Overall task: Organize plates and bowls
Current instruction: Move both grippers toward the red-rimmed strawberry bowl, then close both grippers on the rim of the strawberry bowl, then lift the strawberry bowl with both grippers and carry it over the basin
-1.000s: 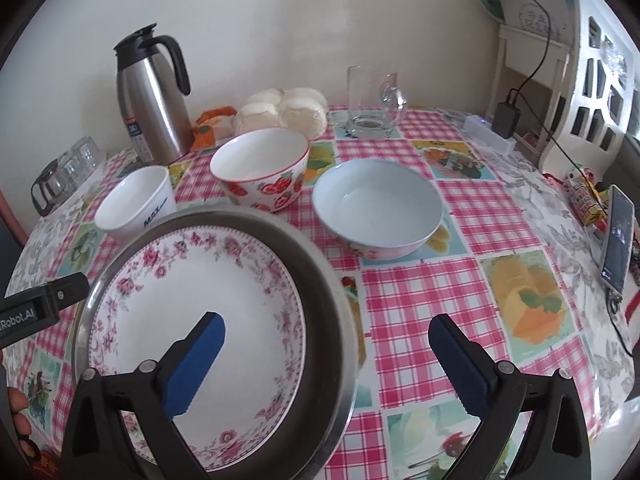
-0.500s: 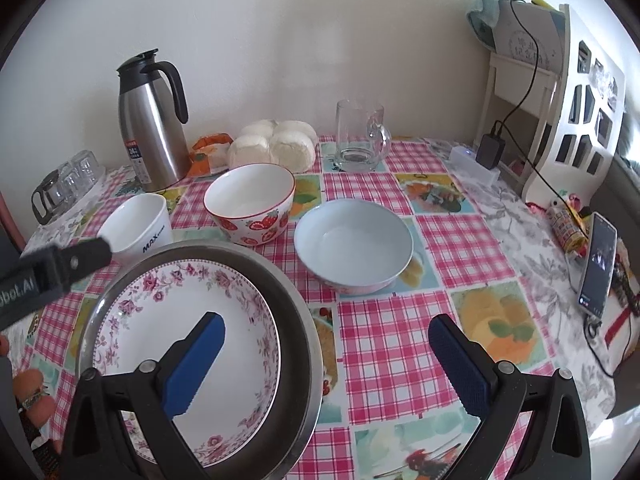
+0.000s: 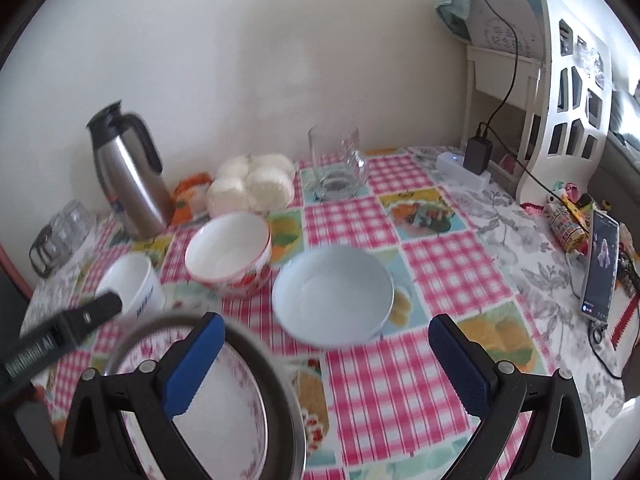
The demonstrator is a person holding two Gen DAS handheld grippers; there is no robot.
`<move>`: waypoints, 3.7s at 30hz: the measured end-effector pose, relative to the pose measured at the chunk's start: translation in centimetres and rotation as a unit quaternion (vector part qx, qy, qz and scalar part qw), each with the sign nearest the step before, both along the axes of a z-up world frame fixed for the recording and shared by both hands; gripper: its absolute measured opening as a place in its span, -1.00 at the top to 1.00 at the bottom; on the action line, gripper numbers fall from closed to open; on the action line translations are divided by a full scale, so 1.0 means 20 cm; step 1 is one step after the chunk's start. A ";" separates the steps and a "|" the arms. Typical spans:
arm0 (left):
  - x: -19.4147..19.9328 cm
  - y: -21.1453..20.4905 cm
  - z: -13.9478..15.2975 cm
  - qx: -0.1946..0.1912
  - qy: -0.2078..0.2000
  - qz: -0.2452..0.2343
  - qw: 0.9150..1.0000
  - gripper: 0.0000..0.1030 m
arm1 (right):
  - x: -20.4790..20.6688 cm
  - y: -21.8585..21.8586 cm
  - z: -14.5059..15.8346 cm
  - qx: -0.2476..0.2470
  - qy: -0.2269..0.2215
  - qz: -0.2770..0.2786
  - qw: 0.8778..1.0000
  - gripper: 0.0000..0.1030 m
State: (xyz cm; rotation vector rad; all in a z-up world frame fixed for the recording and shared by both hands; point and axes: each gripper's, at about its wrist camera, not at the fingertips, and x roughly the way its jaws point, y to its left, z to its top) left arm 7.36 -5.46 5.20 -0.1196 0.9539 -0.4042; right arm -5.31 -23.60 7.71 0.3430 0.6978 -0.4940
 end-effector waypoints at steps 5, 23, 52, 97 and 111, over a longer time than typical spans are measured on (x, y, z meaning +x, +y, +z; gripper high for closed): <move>0.09 -0.07 -0.06 -0.009 0.036 -0.002 0.999 -0.87 | 0.12 -0.05 0.03 0.010 -0.009 -0.003 1.000 -1.00; 0.35 -0.30 -0.13 0.003 0.035 -0.023 0.999 -0.87 | 0.48 -0.30 0.05 -0.012 0.025 0.043 0.999 -1.00; 0.56 -0.52 -0.28 0.116 0.133 -0.054 0.983 0.23 | 0.81 -0.28 -0.23 0.082 0.109 0.106 0.985 -0.14; 0.28 -0.35 0.02 0.090 0.055 -0.070 0.992 0.82 | 0.56 -0.12 -0.11 0.121 0.042 0.128 0.983 0.81; -0.01 -0.14 0.13 0.067 0.023 -0.055 0.996 0.82 | 0.24 0.15 0.04 0.100 0.014 0.131 0.986 0.77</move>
